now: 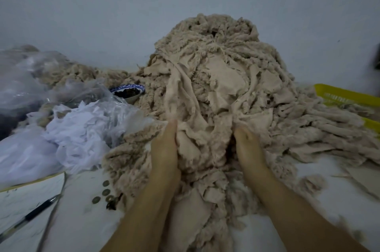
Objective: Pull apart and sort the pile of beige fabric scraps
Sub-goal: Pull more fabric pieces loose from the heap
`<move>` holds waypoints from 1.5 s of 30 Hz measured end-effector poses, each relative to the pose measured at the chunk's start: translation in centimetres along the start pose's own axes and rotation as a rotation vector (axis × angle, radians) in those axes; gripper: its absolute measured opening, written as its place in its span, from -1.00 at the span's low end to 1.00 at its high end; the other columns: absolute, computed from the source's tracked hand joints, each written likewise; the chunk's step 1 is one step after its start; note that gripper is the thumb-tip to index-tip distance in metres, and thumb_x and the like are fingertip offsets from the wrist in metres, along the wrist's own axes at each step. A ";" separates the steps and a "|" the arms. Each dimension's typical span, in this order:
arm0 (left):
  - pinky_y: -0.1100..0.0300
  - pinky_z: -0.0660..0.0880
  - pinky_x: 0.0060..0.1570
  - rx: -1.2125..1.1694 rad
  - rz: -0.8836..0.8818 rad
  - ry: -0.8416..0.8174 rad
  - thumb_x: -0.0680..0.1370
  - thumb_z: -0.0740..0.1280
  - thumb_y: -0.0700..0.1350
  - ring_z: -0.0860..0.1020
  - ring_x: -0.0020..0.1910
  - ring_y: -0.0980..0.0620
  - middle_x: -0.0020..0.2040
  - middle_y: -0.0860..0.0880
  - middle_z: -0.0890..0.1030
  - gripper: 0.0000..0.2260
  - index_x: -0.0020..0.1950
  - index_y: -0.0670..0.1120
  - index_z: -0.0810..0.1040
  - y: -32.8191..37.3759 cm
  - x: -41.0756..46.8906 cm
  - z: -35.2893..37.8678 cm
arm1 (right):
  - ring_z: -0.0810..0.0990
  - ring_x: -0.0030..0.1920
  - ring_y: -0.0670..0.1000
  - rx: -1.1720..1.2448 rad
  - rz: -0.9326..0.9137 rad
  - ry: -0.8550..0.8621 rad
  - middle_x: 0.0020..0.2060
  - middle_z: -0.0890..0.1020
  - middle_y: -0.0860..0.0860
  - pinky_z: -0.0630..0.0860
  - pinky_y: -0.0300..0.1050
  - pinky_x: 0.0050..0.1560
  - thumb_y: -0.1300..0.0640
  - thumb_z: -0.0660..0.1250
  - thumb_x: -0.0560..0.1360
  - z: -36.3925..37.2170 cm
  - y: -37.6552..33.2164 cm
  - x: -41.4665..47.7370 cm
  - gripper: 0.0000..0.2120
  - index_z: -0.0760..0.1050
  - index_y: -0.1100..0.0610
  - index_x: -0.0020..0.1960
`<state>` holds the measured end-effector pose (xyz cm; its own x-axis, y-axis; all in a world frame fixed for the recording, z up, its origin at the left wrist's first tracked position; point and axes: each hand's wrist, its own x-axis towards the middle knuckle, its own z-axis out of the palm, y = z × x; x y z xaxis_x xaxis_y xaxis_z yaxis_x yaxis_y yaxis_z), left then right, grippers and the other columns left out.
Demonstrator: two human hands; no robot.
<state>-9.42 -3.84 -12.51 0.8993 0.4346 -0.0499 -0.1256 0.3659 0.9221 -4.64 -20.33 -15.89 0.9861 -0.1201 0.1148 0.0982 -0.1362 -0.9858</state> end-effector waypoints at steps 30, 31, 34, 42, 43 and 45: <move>0.12 0.65 -0.14 -0.746 -0.263 -0.388 0.69 0.04 0.15 0.71 -0.03 0.03 0.11 -0.11 0.70 -0.42 0.09 -0.22 0.72 -2.0 3.1 1.4 | 0.54 0.06 -0.10 -0.538 -0.563 0.047 0.14 0.56 -0.12 0.52 -0.09 -0.02 -0.13 0.20 0.61 0.2 -2.4 -1.7 -0.67 0.53 -0.01 0.26; 0.13 0.65 -0.11 -0.737 -0.264 -0.408 0.69 0.05 0.13 0.70 -0.02 0.02 0.11 -0.11 0.70 -0.44 0.09 -0.24 0.71 -2.1 3.0 1.5 | 0.51 0.08 -0.15 -0.537 -0.594 -0.013 0.19 0.53 -0.16 0.49 -0.15 -0.01 -0.15 0.20 0.58 0.6 -2.3 -2.0 -0.64 0.48 -0.06 0.32; 0.15 0.58 0.03 -0.730 -0.252 -0.431 0.62 0.16 0.02 0.63 -0.05 0.05 -0.02 -0.07 0.69 -0.57 -0.02 -0.22 0.73 -1.8 2.7 1.3 | 0.49 -0.13 -0.16 -0.566 -0.537 -0.184 -0.08 0.56 -0.15 0.37 -0.20 -0.19 -0.07 0.25 0.60 1.2 -1.4 -1.8 -0.75 0.54 -0.02 0.21; -0.08 0.46 0.24 -0.778 -0.147 -0.265 0.69 0.05 -0.18 0.66 -0.13 -0.08 -0.12 -0.16 0.65 -0.62 -0.03 -0.17 0.66 -0.9 3.4 -0.1 | 0.29 -0.54 -0.14 -0.068 -0.281 0.095 -0.54 0.38 -0.13 0.20 -0.34 -0.55 0.03 0.22 0.65 -1.6 -1.8 -0.6 -0.64 0.38 -0.02 -0.33; -0.02 0.49 0.19 -0.786 -0.154 -0.214 0.70 0.07 -0.11 0.64 -0.20 -0.03 -0.15 -0.12 0.63 -0.65 0.00 -0.15 0.63 -0.6 3.6 -0.1 | 0.30 -0.56 -0.14 0.001 -0.236 0.079 -0.55 0.38 -0.12 0.24 -0.32 -0.55 0.01 0.22 0.65 -1.7 -2.0 -0.7 -0.63 0.43 -0.05 -0.33; 0.09 0.54 0.08 -0.698 -0.205 -0.087 0.68 0.16 -0.05 0.60 -0.17 0.00 -0.06 -0.11 0.63 -0.75 0.10 -0.14 0.58 -0.3 3.5 0.3 | 0.34 -0.55 -0.11 0.130 -0.151 -0.009 -0.53 0.41 -0.09 0.30 -0.23 -0.53 -0.02 0.22 0.65 -1.8 -2.2 -0.6 -0.65 0.49 -0.01 -0.29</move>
<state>-6.11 -2.63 -12.85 0.9598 0.2444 -0.1382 -0.1624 0.8847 0.4369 -5.74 -21.75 -13.58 0.9599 -0.0985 0.2625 0.2615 -0.0234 -0.9649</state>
